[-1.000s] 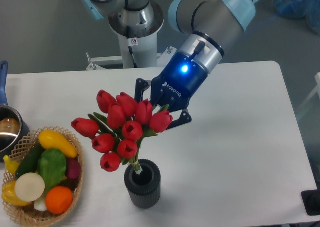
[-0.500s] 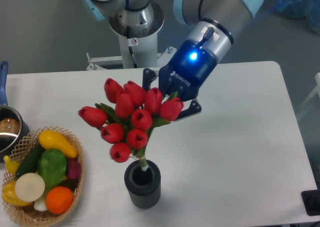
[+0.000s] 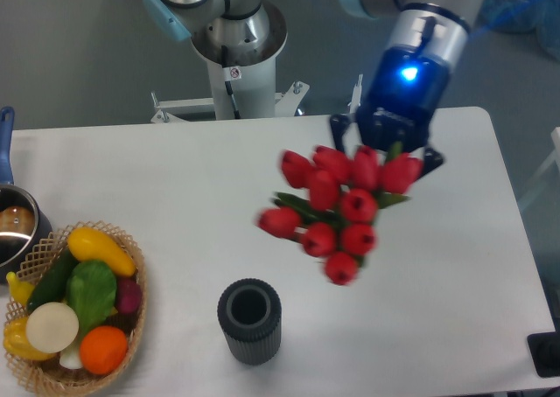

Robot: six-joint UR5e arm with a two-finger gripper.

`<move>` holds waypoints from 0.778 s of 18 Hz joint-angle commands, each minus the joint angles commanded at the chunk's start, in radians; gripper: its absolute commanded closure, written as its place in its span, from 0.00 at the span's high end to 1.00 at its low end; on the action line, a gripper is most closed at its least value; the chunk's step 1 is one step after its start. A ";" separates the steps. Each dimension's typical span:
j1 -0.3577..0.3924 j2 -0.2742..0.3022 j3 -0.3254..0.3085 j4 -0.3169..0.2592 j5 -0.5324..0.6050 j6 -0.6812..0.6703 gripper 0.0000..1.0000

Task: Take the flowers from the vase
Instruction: 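Carry the tulip bouquet away from the vase and hold it raised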

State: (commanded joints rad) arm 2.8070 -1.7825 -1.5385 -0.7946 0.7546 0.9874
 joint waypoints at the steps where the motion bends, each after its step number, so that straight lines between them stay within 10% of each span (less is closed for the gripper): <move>1: 0.014 0.000 -0.009 -0.008 0.002 0.041 0.00; 14: 0.088 0.017 -0.111 -0.075 0.313 0.074 0.00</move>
State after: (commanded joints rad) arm 2.8946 -1.7656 -1.6491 -0.8697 1.0674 1.0615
